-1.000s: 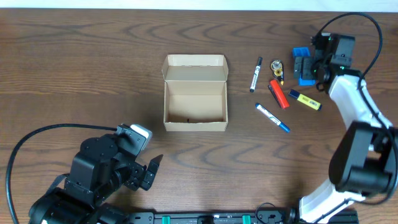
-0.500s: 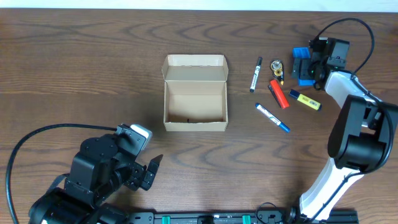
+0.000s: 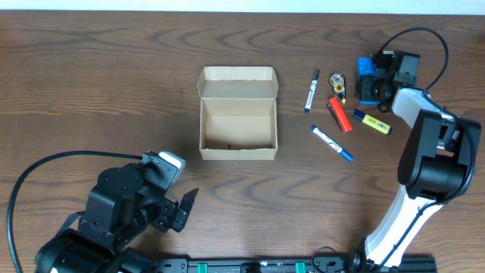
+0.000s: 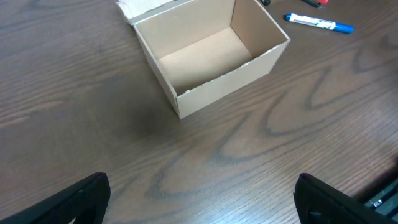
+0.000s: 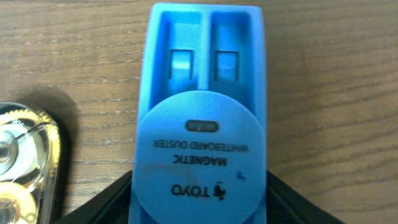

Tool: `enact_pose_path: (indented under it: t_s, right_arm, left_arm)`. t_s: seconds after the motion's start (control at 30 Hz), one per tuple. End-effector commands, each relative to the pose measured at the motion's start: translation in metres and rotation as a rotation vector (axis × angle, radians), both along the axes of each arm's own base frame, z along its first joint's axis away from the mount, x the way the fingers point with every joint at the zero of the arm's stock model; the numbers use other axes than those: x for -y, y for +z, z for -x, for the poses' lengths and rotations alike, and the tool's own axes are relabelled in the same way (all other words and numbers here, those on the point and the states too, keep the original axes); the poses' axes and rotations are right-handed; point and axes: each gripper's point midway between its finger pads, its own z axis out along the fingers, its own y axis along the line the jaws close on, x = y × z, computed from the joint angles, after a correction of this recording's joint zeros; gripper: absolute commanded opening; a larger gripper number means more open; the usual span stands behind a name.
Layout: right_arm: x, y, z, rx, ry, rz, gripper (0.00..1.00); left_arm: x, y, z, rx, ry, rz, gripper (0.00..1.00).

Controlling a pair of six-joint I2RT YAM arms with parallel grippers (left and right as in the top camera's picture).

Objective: Pack container
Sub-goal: 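Grasp the blue case with the right gripper and lift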

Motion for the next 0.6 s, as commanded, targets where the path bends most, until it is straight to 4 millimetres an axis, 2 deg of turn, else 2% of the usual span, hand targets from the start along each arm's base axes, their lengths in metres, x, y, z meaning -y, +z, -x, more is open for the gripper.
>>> enact_pose_path:
  t_s: [0.0,0.13,0.23,0.33,0.43,0.57]
  right_arm:
    - [0.0,-0.006,0.002,-0.025,0.004,-0.001,0.47]
    - [-0.003,-0.005,0.008,-0.052,-0.03,-0.032,0.36]
    - [-0.008,0.019,0.009,-0.031,-0.028,-0.033,0.35]
    - [-0.014,0.063,0.006,0.037,-0.013,-0.019,0.37]
    - [-0.026,0.124,0.007,0.14,0.011,-0.001,0.38]
    - [-0.062,0.194,0.02,0.251,0.084,0.002,0.37]
  left_arm:
    - [0.0,0.007,0.0,0.012,0.007,0.012,0.95]
    - [0.0,0.006,0.0,0.012,0.007,0.012,0.95]
    - [0.0,0.006,0.0,0.011,0.007,0.012,0.95]
    - [0.0,0.006,0.0,0.011,0.007,0.012,0.95]
    - [0.0,0.007,0.0,0.012,0.007,0.012,0.95]
    - [0.0,0.006,0.0,0.012,0.007,0.012,0.95]
